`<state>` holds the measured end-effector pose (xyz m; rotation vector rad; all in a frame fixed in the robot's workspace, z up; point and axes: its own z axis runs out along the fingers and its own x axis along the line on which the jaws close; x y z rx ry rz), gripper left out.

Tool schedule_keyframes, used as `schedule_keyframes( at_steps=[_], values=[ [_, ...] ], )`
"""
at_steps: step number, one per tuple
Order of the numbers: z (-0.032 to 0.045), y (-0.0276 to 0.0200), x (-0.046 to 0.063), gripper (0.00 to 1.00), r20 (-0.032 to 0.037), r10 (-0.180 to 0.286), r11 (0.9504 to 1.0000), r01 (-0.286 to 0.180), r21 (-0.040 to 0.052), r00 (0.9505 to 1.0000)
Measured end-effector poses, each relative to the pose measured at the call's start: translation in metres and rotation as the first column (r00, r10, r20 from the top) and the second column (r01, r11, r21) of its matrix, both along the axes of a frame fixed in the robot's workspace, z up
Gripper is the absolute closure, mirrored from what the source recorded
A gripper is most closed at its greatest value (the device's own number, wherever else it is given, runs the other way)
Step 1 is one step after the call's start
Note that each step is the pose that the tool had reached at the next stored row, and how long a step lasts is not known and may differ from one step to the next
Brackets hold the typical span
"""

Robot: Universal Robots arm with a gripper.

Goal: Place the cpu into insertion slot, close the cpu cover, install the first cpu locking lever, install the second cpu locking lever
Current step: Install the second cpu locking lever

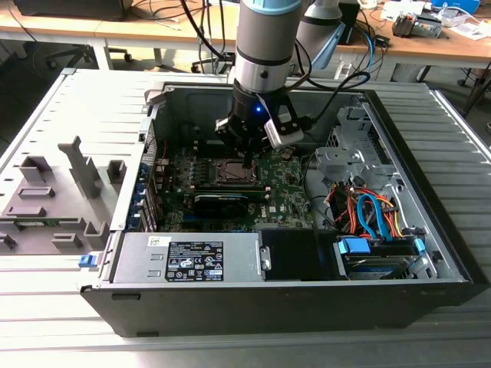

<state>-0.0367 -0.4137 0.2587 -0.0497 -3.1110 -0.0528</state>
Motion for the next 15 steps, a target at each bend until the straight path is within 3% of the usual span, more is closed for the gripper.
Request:
schedule_keyframes(
  at_steps=[15],
  values=[
    [-0.0006,-0.0065,0.0,0.89,0.0,0.0,1.0,0.0,0.0,1.0]
  ],
)
